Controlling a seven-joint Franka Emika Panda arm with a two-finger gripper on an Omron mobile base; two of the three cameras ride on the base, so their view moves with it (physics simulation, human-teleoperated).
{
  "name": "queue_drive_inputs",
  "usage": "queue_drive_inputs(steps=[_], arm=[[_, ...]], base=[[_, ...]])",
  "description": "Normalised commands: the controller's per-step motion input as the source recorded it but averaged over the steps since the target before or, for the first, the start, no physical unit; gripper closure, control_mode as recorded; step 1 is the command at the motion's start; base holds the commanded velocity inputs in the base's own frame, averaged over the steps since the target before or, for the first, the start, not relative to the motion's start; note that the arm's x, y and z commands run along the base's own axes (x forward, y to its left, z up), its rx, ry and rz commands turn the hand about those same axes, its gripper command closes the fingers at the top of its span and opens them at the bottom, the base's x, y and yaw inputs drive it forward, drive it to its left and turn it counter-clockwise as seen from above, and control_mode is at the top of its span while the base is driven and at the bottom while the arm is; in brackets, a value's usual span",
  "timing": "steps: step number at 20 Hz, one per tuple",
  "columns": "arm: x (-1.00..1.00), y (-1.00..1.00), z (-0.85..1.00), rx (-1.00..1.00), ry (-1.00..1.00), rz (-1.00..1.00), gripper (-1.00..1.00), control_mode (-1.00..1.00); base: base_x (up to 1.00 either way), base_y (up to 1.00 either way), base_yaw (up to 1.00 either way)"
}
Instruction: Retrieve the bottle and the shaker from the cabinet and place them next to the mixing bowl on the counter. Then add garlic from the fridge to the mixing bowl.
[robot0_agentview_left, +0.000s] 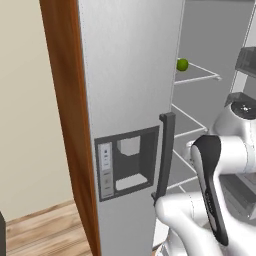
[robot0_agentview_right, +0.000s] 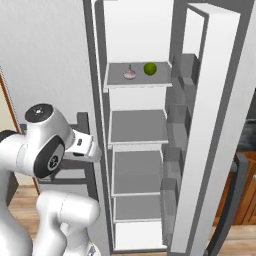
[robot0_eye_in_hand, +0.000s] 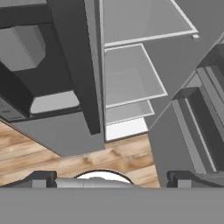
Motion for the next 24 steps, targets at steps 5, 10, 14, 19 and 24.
queue_drive_inputs(steps=[5, 10, 14, 19, 24], arm=[[0.15, -0.59, 0.16, 0.00, -0.12, 0.07, -1.00, -1.00], [0.22, -0.22, 0.55, 0.00, -0.20, 0.13, -1.00, -1.00], [0.17, 0.00, 0.66, 0.00, -0.32, 0.22, -1.00, -1.00], [0.20, 0.10, 0.53, -0.01, -0.23, 0.24, -1.00, -1.00], [0.38, 0.42, 0.26, -0.13, -0.05, 0.18, -1.00, -1.00]], base=[[0.00, 0.00, 0.00], [0.00, 0.00, 0.00], [0.00, 0.00, 0.00], [0.00, 0.00, 0.00], [0.00, 0.00, 0.00]])
